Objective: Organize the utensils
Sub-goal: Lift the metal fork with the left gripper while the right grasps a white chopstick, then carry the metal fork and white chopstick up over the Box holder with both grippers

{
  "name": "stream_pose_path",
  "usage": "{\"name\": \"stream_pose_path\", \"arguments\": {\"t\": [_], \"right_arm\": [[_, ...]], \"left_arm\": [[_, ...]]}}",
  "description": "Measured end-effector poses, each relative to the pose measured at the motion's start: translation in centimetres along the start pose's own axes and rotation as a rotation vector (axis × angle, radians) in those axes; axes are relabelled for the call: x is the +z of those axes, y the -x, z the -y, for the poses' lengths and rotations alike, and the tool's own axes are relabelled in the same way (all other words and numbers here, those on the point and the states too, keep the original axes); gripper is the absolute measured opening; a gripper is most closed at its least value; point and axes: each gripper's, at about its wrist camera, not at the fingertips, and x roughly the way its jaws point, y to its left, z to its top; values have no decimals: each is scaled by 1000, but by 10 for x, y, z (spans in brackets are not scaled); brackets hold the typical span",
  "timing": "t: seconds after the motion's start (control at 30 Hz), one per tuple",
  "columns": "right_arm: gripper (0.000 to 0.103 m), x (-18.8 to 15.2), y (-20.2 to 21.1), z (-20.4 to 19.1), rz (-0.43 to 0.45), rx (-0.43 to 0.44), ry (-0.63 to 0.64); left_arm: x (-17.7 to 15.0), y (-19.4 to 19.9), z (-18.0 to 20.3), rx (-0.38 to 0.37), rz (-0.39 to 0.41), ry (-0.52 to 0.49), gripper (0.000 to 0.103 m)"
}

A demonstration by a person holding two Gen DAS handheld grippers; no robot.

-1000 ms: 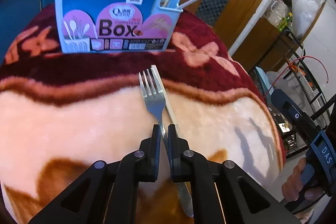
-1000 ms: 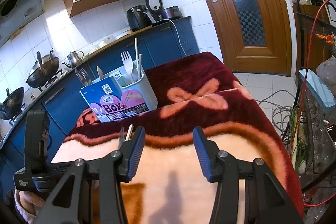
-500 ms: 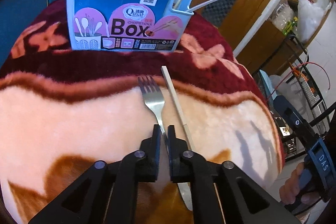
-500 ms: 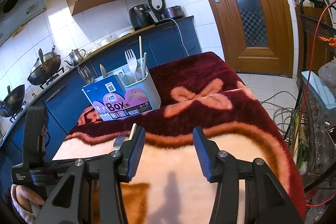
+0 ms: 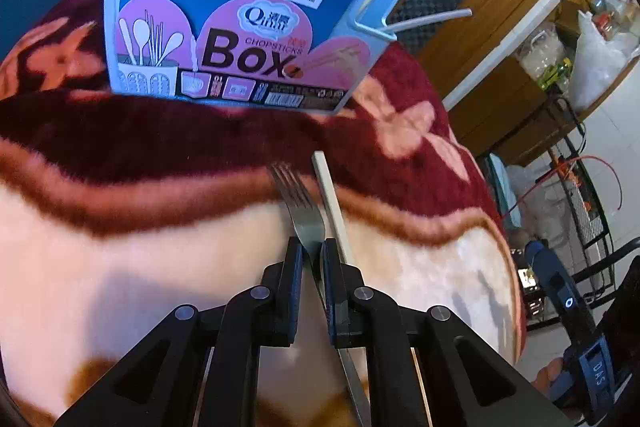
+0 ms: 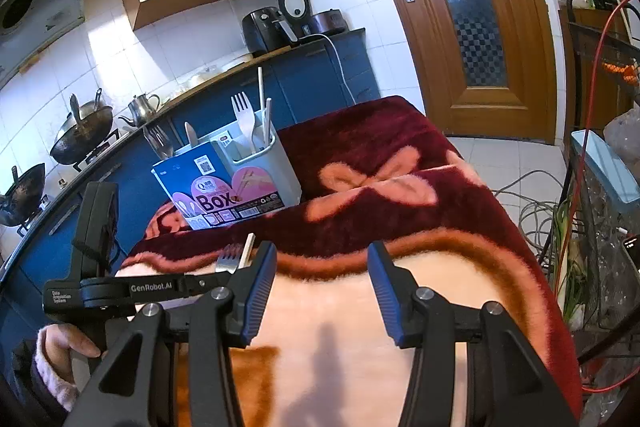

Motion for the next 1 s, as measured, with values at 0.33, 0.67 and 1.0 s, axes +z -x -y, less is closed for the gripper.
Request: {"name": "stream_pose_path", "arguments": {"t": [0.33, 0.67, 1.0], "right_arm": [[51, -1, -3, -5, -18, -8, 16], [51, 1, -22, -22, -109, 29, 40], [51, -1, -54, -63, -251, 50, 166]], "left_arm": [[3, 2, -4, -28, 54, 3, 2], [-6, 69, -13, 4, 253, -39, 1], [-15, 131, -35, 108, 424, -59, 1]]}}
